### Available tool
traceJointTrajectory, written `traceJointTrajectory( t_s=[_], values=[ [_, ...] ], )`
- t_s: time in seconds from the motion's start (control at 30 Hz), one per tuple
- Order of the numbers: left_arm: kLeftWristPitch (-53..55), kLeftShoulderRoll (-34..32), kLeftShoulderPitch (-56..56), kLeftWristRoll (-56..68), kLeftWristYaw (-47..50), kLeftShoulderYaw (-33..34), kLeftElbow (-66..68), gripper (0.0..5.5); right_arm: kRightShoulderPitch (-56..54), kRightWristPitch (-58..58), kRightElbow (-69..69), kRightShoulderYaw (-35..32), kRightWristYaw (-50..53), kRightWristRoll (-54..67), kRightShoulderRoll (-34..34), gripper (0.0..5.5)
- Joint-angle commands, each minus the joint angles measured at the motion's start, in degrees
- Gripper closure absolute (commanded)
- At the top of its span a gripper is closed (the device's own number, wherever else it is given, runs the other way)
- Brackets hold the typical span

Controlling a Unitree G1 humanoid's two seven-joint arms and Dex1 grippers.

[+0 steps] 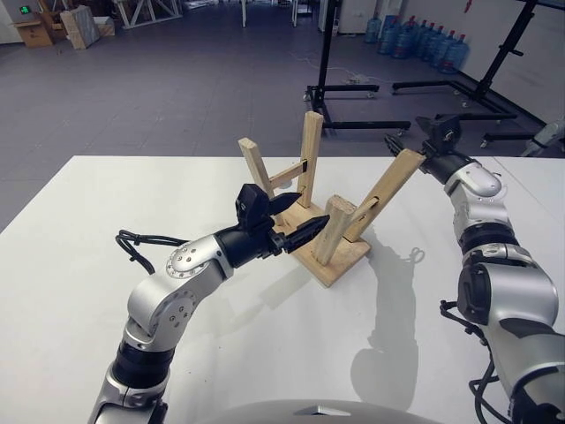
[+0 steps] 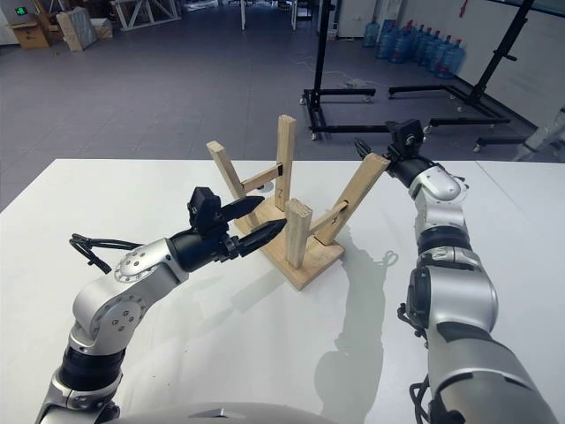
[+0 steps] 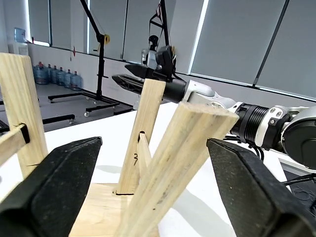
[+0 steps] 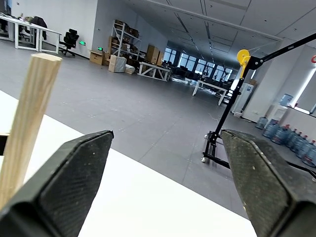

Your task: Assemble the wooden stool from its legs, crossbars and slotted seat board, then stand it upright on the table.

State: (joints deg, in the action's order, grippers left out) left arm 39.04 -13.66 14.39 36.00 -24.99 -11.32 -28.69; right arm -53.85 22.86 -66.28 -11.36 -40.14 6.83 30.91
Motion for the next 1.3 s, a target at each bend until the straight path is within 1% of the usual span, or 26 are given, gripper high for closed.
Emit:
traceJointTrajectory(
  t_s=[0.03, 0.23, 0.47, 0.63, 0.8, 0.87, 1.0, 1.13, 1.3],
  values=[
    [-1.2, 1.3, 3.1, -2.2, -1.2, -1.6, 4.7, 1.61, 1.2, 1.1, 2.1, 0.5, -0.8, 0.2, -1.4, 1.48],
    [-2.1, 1.8, 3.2, -3.9, -2.2, -2.3, 5.8, 1.61, 3.9, 2.4, 7.5, 2.3, 0.4, -1.0, -3.2, 1.48],
    [-2.6, 1.8, 3.7, -5.2, -3.2, -2.1, 6.6, 1.61, 9.8, 2.7, 19.5, 6.4, -0.6, -1.3, -5.3, 1.48],
    [-3.0, 2.4, 4.0, -6.1, -3.6, -2.6, 7.2, 1.61, 11.7, 0.2, 25.7, 7.4, -0.2, -0.1, -6.2, 1.48],
    [-3.2, 2.6, 3.5, -7.3, -3.7, -3.3, 8.0, 1.61, 15.4, -5.3, 37.9, 10.3, 0.3, 1.3, -8.1, 1.48],
    [-3.3, 2.9, 3.8, -7.5, -3.4, -3.1, 7.9, 1.61, 17.6, -7.5, 41.4, 11.9, -0.1, 1.1, -8.2, 1.48],
    [-3.7, 3.4, 4.3, -7.3, -2.9, -2.0, 7.6, 1.61, 22.8, -8.3, 44.1, 15.2, -0.8, -1.4, -6.5, 1.48],
    [-3.2, 3.2, 4.2, -7.1, -2.8, -0.9, 6.8, 1.61, 26.0, -12.0, 47.2, 14.9, -1.1, 1.2, -5.9, 1.48],
    [-3.3, 2.8, 4.6, -7.1, -2.9, -0.3, 7.0, 1.61, 27.6, -13.2, 49.4, 15.7, -0.4, 1.5, -4.9, 1.48]
  ],
)
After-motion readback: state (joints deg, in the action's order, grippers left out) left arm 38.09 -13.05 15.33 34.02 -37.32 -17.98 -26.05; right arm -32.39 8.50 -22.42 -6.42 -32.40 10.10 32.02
